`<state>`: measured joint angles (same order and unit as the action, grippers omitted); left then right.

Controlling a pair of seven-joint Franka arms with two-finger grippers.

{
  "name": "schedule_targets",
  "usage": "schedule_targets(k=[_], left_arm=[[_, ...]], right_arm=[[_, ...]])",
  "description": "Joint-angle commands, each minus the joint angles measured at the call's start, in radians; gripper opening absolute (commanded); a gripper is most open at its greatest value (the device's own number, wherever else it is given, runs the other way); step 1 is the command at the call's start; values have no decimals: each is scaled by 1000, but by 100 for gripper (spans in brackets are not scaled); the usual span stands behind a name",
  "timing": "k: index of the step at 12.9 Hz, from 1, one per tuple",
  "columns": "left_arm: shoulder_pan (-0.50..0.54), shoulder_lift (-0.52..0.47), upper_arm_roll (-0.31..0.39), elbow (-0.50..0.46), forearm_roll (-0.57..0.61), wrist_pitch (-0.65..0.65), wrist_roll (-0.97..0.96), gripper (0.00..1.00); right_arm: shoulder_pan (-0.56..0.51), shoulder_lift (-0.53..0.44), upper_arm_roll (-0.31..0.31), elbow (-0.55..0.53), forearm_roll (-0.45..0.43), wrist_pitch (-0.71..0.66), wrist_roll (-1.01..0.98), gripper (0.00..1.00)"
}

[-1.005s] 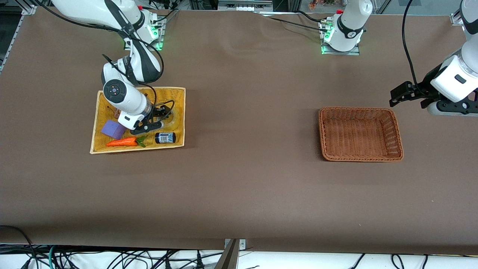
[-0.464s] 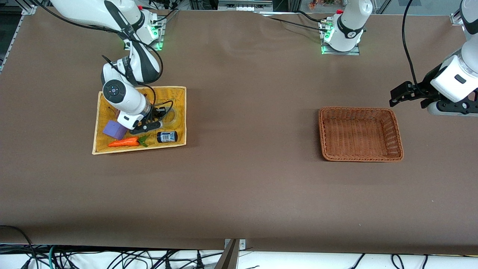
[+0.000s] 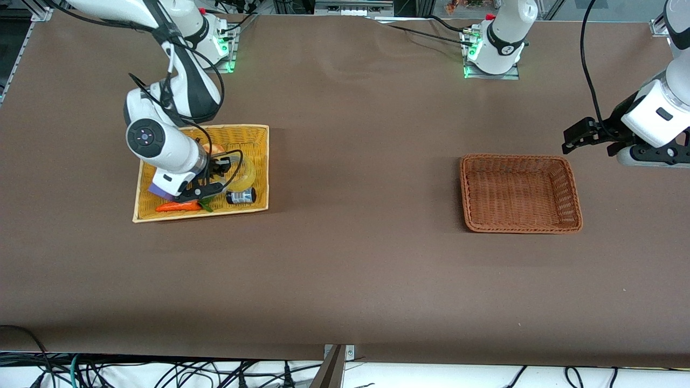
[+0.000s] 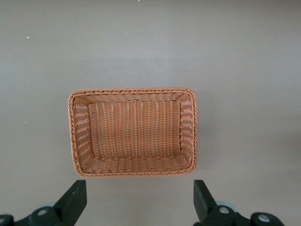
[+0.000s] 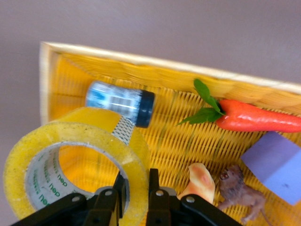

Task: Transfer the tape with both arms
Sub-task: 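Grasp the tape roll with the right gripper and lift it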

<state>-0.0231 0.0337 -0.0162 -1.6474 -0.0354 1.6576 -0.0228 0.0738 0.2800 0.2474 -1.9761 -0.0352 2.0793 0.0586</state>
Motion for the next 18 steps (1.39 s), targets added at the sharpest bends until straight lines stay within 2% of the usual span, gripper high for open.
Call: schedule_targets(k=[1,2,5,7,8,10,12,16,17,18], left_arm=[[-3,-6,5,9,-17,-16,17,100],[-3,-6,5,9,-17,-15,17,100],[-3,-6,5,9,-17,-16,17,100],[-3,-6,5,9,-17,-16,17,100],[-3,-6,5,9,-17,-16,17,100],[-5,-6,5,9,-17,-16,17,100],[-5,-6,5,9,-17,-15,17,100],[-3,-6,5,9,-18,-16,15,100],[-5,0,5,9,-18,-16,15,100],[-5,2,5,9,-18,-16,17,100]], right_arm=[[6,24,116,98,40,-85,157,0],[52,59,145,126,41,-79,272,0],[251,221,139,305,17,-80,577,0],[413,344,93,432,-90,-85,782,0],[446,408,93,495,-125,-78,875,0],[480,479,95,549,-118,-13,932,0],[503,518,95,550,-107,94,1026,0],[517,550,95,546,-107,136,1046,0],[512,550,93,545,-107,136,1044,18],[509,548,93,545,-115,134,1034,71]])
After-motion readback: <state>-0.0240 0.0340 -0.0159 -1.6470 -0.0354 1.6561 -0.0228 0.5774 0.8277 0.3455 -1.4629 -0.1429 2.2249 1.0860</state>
